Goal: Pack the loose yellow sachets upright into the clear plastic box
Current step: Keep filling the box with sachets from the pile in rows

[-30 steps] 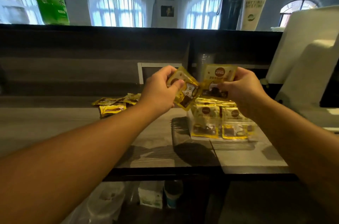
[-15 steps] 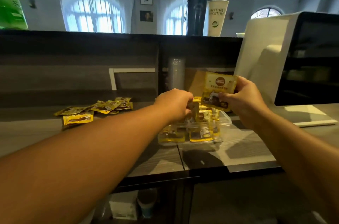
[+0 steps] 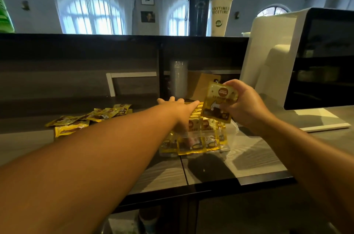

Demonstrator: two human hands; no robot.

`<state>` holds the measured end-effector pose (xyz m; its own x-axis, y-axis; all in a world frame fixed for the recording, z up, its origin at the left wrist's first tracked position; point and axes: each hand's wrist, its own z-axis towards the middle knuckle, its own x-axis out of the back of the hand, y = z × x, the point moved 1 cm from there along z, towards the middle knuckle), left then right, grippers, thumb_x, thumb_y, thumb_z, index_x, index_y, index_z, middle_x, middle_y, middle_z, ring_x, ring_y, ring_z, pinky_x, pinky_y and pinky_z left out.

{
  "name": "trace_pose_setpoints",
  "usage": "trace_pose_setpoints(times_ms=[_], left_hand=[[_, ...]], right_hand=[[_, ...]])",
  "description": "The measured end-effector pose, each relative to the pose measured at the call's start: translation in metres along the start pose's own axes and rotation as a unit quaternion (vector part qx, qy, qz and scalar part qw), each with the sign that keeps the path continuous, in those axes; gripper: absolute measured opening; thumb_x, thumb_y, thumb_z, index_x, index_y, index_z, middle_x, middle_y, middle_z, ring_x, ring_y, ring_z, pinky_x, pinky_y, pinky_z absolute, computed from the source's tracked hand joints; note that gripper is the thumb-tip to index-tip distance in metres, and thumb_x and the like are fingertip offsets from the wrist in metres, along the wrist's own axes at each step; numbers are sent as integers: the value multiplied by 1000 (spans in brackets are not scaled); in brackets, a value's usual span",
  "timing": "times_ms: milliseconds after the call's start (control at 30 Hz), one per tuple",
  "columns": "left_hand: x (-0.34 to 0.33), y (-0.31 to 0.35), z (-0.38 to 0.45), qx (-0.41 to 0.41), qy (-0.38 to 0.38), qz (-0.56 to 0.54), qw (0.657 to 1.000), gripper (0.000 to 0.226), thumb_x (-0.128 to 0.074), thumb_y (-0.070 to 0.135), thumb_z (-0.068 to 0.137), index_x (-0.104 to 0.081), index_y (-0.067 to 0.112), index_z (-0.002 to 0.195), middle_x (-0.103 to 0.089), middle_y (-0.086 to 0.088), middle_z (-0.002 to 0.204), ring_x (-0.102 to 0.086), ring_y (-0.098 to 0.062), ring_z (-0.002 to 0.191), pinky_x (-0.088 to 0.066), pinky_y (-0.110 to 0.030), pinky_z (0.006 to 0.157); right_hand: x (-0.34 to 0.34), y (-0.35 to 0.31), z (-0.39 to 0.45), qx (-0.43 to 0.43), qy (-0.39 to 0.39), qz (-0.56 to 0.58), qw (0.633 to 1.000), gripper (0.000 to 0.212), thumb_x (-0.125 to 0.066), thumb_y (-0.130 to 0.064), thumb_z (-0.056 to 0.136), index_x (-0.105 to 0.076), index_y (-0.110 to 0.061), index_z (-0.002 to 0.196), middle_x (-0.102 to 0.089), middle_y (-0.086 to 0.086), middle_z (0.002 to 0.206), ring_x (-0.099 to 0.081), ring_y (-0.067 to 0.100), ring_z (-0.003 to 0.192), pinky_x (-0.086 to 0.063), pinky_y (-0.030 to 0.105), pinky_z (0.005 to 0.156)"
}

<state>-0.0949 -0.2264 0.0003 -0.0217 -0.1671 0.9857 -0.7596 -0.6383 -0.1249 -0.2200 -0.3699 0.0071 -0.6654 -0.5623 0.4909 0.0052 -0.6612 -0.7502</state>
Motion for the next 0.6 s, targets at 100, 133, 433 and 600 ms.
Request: trace_pose_setpoints(times_ms=[100, 133, 433, 600], left_hand=[[-5, 0, 3, -8, 31, 24, 999, 134, -85, 61, 60, 6, 37, 155, -25, -12, 158, -26, -40, 142, -24, -65, 112], [-7, -2, 4, -13, 44, 20, 999, 132, -84, 60, 62, 5, 37, 156, -28, -11, 156, -30, -39, 140, -29, -61, 110], [-11, -9, 3, -30, 84, 7, 996, 123, -83, 57, 67, -2, 33, 157, -36, -6, 151, -38, -32, 134, -37, -55, 106], [-14, -11, 6, -33, 90, 0, 995, 116, -83, 52, 70, -9, 28, 157, -38, -4, 149, -40, -30, 133, -39, -53, 104]], right_hand=[[-5, 2, 2, 36, -41, -103, 993, 54, -76, -5, 79, -54, -23, 125, -56, 1, 118, -56, 20, 108, -56, 35, 84], [-6, 2, 3, 52, -49, -126, 989, 51, -77, -6, 79, -56, -22, 122, -56, 1, 116, -57, 20, 106, -57, 37, 85], [-27, 3, 14, 114, -131, -470, 865, 61, -76, -48, 75, -51, -28, 125, -45, 3, 120, -44, 21, 106, -51, 37, 85], [-41, 4, 41, 107, -279, -497, 815, 110, -82, -30, 74, -6, -29, 154, -18, 10, 157, -20, 35, 143, -36, 53, 109]])
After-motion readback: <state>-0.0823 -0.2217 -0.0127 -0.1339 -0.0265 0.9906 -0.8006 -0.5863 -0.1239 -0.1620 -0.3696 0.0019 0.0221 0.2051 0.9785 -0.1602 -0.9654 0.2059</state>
